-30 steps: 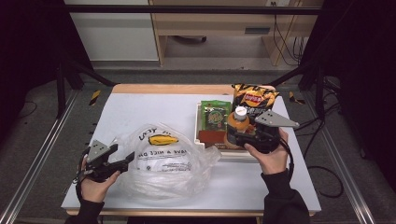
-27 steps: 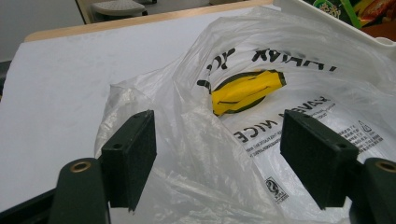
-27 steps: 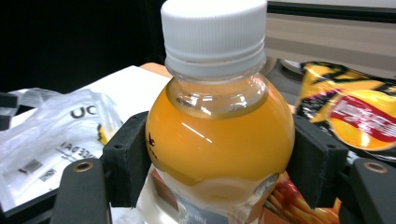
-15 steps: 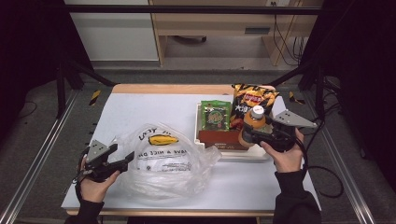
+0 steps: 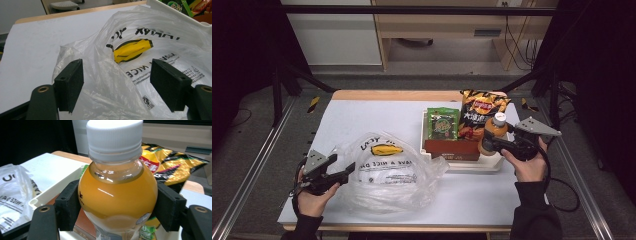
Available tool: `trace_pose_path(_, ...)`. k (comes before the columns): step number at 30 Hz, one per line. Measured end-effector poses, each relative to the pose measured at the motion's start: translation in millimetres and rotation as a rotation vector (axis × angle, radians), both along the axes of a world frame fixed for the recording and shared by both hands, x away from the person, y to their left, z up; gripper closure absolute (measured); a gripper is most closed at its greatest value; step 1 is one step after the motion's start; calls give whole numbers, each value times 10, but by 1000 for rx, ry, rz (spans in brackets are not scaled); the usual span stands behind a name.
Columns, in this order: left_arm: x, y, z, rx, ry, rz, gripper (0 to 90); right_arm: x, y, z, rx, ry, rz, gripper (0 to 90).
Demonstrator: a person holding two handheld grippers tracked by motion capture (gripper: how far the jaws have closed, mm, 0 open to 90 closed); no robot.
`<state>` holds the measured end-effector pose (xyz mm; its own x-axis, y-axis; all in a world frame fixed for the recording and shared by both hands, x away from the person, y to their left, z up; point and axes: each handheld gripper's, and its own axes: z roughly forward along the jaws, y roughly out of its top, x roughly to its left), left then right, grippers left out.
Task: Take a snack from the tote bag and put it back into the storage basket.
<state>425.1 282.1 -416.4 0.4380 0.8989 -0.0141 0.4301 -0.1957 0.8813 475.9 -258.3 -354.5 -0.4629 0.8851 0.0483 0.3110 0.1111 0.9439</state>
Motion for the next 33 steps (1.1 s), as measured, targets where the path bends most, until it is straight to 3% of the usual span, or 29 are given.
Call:
trace_pose_path(18,-19,44,48,-11,-16,4,263,136,-202,-264,-20,51,-52,304)
trace_pose_path(33,-22,71,59,-17,-19,9,263,201,-246,-540,-35,109,-43,303)
